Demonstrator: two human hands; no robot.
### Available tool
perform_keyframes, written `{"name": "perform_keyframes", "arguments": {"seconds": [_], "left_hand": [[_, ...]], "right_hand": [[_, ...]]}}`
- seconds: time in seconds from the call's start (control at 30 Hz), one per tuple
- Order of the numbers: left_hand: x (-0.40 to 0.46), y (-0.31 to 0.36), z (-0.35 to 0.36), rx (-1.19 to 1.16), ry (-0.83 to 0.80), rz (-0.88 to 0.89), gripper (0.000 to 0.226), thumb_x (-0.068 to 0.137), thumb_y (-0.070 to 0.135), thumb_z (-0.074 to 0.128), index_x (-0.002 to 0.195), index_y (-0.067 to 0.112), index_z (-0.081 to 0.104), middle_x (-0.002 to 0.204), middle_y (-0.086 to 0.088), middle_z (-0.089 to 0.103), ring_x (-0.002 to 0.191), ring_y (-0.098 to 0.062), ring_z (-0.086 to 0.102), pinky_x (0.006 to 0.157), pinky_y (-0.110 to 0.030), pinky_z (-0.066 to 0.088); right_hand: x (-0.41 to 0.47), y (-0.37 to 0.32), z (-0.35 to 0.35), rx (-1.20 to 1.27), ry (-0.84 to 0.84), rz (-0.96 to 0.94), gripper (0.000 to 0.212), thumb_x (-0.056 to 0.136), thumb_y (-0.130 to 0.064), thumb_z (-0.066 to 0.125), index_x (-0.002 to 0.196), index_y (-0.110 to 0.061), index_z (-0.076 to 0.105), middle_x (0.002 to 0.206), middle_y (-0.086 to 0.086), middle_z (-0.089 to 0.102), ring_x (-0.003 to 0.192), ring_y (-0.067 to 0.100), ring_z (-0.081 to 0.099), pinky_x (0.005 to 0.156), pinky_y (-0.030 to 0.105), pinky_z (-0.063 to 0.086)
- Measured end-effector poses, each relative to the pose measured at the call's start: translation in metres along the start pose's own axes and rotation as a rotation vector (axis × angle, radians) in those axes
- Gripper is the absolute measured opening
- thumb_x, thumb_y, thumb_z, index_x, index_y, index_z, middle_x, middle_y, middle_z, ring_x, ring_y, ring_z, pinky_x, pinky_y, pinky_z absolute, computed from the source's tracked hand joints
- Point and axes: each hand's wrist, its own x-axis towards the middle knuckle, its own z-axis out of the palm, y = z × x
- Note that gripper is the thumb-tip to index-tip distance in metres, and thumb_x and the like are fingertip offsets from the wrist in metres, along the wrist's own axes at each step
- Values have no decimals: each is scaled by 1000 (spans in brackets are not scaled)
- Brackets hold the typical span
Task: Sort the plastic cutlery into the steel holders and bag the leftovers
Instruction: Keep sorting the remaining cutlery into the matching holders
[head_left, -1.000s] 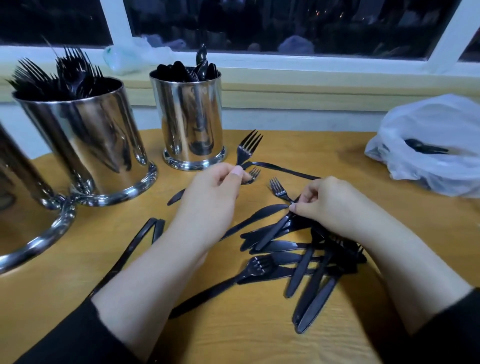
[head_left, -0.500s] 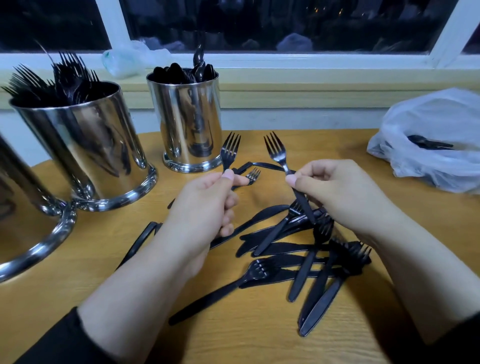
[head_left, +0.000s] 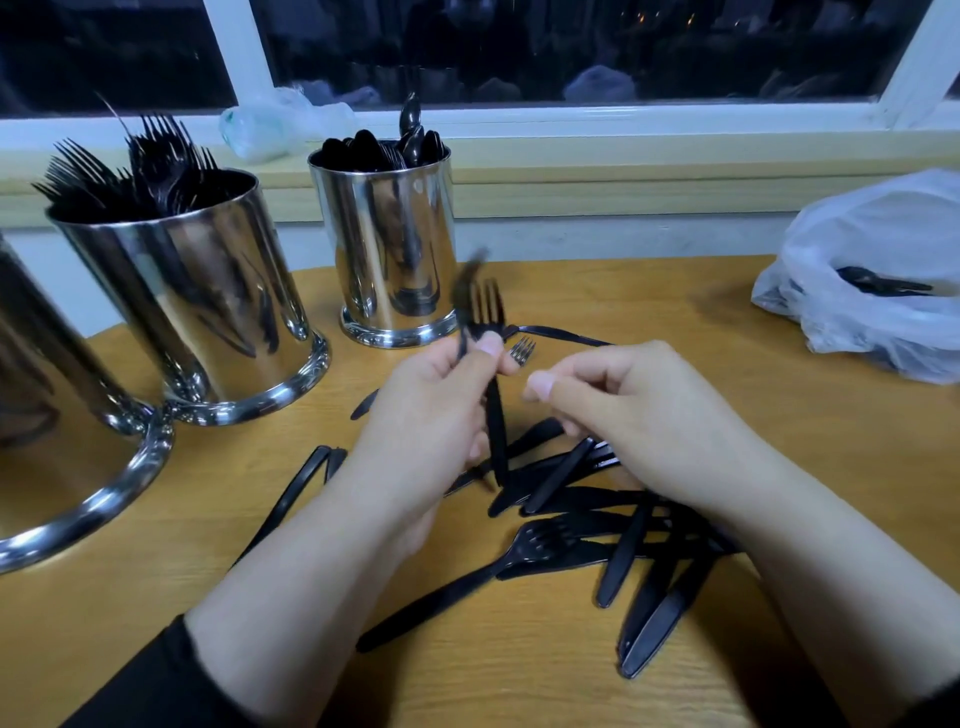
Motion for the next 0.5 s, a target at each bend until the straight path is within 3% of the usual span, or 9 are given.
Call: {"name": "perform_keyframes", "arguments": {"seconds": [0.07,0.13,0.23,0.3,0.4,0.47,0.5], "left_hand": [[5,2,-7,75,81,43,34,108,38,48,87,18,67,69,-1,54,61,-13,54,62,-30,47],[10,4,-15,147,146,83,36,109,37,44,86,16,62,71,3,61,66,-11,61,66,-31,51],[16,4,-21,213,185,85,35,109,37,42,86,16,58,64,4,51,54,-13,51,59,-36,44],[19,2,-27,424,199,120,33,108,39,46,90,16,61,64,3,48,53,-13,44,55,-32,37],[26,-3,-37,769,198,145,32,106,38,52,93,12,64,68,-2,53,61,-18,50,54,-32,35],[33,-6,-41,862,184,96,32,105,37,55,89,10,62,70,-4,59,67,-23,59,56,-33,38],[36,-8,-42,922,172,71,32,105,38,56,88,11,61,72,-4,61,71,-25,61,58,-34,41]], "right_hand": [[3,9,-6,-18,113,15,39,96,-45,60,72,-16,70,69,16,62,48,20,43,52,34,39],[7,18,-11,-13,213,43,33,98,-41,59,75,-21,73,63,12,57,46,12,37,48,26,34],[10,27,-11,-5,224,67,34,99,-40,60,71,-24,71,60,2,55,46,11,36,45,22,30],[10,28,-8,-24,198,64,36,99,-40,59,67,-26,69,61,3,58,46,10,36,46,23,31],[10,29,-7,-101,171,65,32,99,-43,58,73,-29,70,68,11,62,47,10,38,50,28,34],[10,30,-8,-197,152,57,25,99,-42,57,83,-31,72,70,-4,62,54,6,46,58,27,38],[11,31,-9,-254,139,39,21,100,-40,56,89,-32,73,81,-13,65,68,2,53,66,26,41]]}}
